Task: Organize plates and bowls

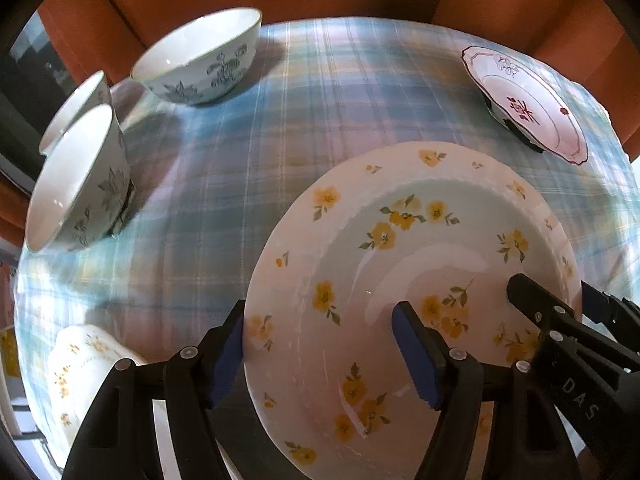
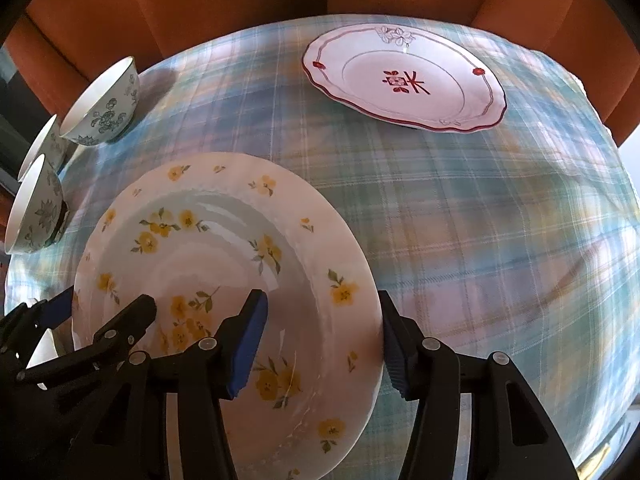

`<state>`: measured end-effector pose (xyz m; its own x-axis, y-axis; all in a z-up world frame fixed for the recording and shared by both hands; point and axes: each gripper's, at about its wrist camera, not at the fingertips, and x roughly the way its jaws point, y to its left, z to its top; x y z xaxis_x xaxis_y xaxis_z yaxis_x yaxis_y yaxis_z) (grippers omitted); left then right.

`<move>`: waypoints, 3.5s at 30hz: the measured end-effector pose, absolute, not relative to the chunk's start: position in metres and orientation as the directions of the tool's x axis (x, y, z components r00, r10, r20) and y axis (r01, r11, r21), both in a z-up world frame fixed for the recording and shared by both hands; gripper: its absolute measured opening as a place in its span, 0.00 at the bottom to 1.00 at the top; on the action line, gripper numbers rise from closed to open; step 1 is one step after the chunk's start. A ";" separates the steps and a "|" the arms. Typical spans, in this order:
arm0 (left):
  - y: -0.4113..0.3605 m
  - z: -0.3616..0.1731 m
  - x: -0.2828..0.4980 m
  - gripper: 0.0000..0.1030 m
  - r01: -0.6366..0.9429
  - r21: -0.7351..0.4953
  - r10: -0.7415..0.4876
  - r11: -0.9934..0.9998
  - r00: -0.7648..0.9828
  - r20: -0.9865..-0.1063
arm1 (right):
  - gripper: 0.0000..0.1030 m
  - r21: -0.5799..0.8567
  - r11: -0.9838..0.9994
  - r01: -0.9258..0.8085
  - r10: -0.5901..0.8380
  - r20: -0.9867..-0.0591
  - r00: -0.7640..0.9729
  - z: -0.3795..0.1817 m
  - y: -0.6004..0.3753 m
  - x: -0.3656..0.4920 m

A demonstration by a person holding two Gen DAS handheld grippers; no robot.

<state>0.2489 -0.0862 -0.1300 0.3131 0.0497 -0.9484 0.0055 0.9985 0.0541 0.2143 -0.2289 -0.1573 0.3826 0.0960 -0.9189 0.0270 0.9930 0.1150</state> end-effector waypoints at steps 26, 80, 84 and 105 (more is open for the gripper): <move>-0.007 -0.059 0.170 0.69 0.067 -0.025 -0.052 0.997 0.427 -0.903 | 0.56 0.072 0.995 0.067 0.035 -0.893 0.448 -0.097 -0.158 0.132; 0.094 -0.099 0.120 0.80 -0.030 0.081 0.086 0.996 0.384 -0.919 | 0.39 0.030 0.999 -0.039 0.043 -0.915 0.402 -0.119 -0.050 0.087; 0.097 -0.092 0.113 0.80 -0.011 0.065 0.064 0.998 0.400 -0.914 | 0.33 0.005 0.999 -0.034 0.018 -0.915 0.403 -0.121 -0.042 0.083; 0.105 -0.079 0.104 0.85 0.069 0.026 -0.004 0.997 0.405 -0.914 | 0.42 0.077 0.996 0.045 0.055 -0.929 0.365 -0.126 -0.026 0.078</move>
<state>0.1038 0.1054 -0.0785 0.4053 -0.0037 -0.9142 0.0685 0.9973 0.0263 0.0779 -0.0262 -0.1258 0.3650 0.0554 -0.9293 0.0448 0.9960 0.0769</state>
